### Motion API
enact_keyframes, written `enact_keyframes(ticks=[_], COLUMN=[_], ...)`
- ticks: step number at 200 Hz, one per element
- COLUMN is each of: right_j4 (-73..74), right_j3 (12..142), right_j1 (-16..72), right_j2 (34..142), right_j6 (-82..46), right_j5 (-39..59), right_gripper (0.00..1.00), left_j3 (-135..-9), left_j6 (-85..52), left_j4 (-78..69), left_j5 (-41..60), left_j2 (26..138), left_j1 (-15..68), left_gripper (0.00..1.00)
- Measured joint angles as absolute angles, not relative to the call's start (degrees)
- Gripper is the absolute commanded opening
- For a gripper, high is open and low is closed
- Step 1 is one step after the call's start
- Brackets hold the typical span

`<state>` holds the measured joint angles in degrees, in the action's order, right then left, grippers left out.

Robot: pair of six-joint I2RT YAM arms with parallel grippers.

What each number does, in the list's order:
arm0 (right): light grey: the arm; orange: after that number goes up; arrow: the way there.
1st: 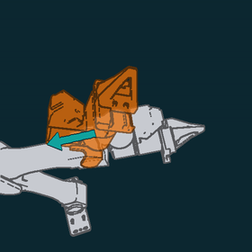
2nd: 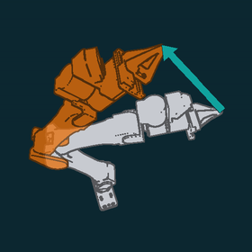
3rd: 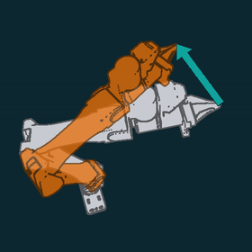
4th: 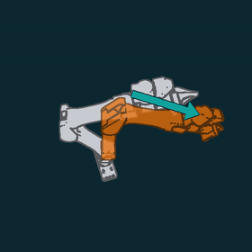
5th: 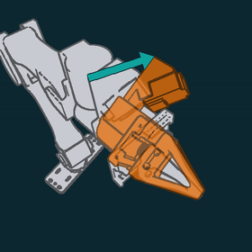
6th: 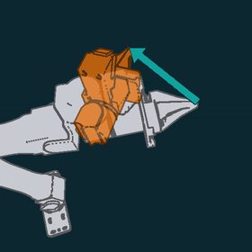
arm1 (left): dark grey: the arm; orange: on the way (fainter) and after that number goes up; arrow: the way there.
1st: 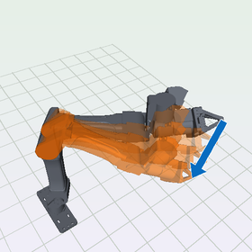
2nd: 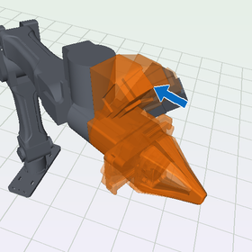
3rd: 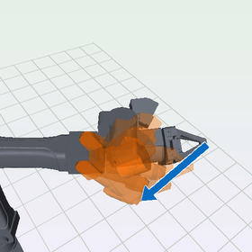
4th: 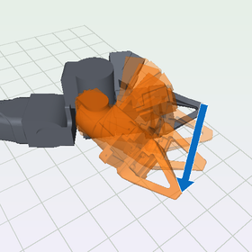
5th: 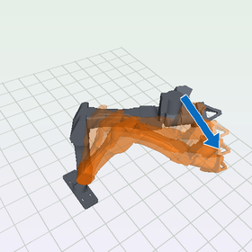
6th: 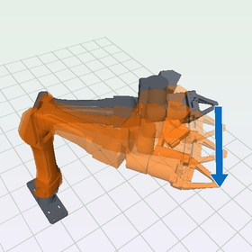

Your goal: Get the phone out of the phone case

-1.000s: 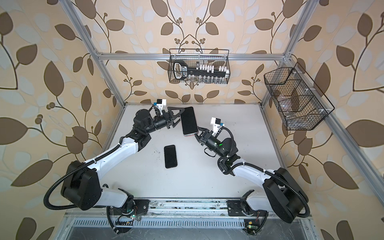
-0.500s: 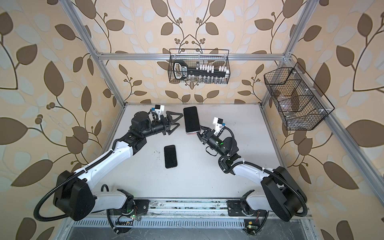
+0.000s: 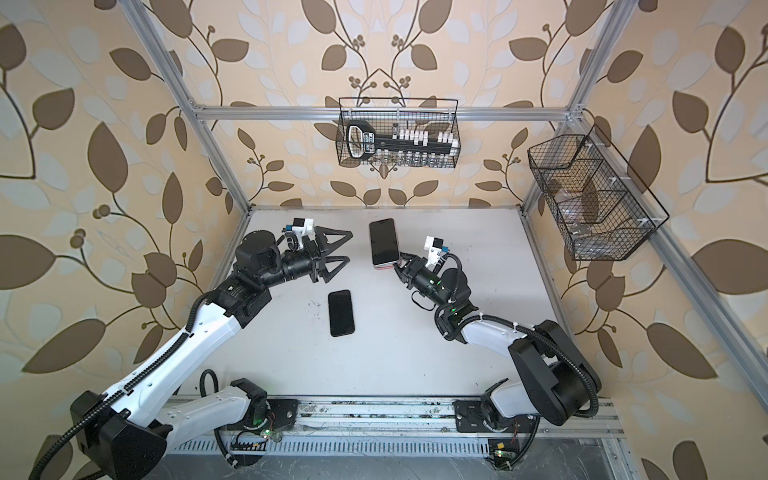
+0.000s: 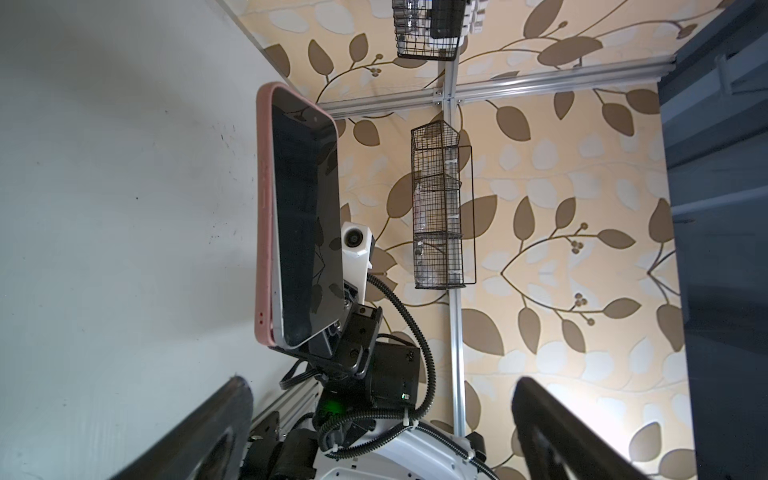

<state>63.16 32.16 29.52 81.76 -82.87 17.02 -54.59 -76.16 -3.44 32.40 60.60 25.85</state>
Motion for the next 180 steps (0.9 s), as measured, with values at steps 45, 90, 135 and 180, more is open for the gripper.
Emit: enact_keyframes(ticks=[45, 90, 135, 180], right_j4=[63.4, 64.7, 66.1, 67.3], right_j3=[33.1, 33.9, 33.9, 33.9], right_j1=[30.0, 31.6, 32.1, 32.5], right_j2=[84.3, 86.1, 86.9, 86.9], right_j6=[-82.2, -81.6, -81.5, -81.3], right_j5=[16.8, 16.0, 15.2, 14.4], right_gripper=[0.0, 0.0, 0.0, 0.0], left_j3=[-52.3, -51.8, -51.2, -50.7], left_j6=[-81.7, -84.9, -86.9, -87.3], left_j4=[-4.6, -9.6, -13.4, -15.5], left_j5=[26.3, 21.7, 20.2, 18.2], left_j2=[59.3, 60.9, 66.5, 67.0], left_j1=[32.8, 37.9, 40.0, 40.2], left_gripper=[0.99, 0.99, 0.99, 0.99])
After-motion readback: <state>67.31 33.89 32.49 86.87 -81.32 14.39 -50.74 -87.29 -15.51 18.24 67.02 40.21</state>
